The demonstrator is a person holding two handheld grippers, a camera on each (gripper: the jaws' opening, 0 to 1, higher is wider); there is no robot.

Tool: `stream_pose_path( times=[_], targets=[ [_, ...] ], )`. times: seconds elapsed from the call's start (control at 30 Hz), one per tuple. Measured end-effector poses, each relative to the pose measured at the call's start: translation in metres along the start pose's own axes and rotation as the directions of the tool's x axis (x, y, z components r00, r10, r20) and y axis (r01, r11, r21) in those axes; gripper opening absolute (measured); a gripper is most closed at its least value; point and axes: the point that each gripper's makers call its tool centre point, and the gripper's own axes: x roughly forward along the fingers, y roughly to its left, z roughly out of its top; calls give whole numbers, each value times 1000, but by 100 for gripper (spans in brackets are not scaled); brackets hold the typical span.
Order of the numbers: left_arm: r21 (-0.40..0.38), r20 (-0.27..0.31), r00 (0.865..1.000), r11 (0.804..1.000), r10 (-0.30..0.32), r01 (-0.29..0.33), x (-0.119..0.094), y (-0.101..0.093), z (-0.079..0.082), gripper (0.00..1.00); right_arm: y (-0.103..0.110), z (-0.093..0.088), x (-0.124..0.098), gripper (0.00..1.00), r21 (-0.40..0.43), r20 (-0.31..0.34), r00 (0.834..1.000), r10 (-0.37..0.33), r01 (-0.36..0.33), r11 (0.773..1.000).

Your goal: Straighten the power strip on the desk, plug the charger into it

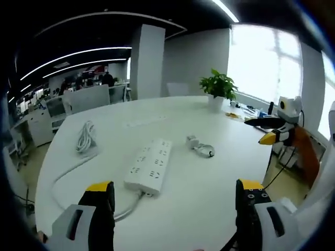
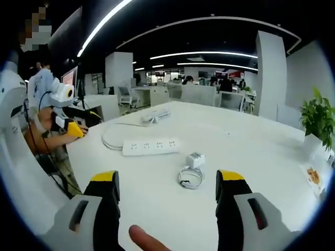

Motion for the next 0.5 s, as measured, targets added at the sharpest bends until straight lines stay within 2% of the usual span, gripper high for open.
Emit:
stream_pose_path(
  times=[0.17,0.3,0.5],
  targets=[
    [32,-22,1000,999,3,-2,-7,-1,-7,96,7,1,10,73,-10,-2,1000,24,-24,1000],
    [49,-34,999,999,1,1,-11,1,-14,96,11,8,12,74,-2,33,998,53,-53,999],
    [74,-54,999,997,0,4,-12,-3,-19,96,13,12,13,74,-25,38,998,55,-54,998]
  ],
)
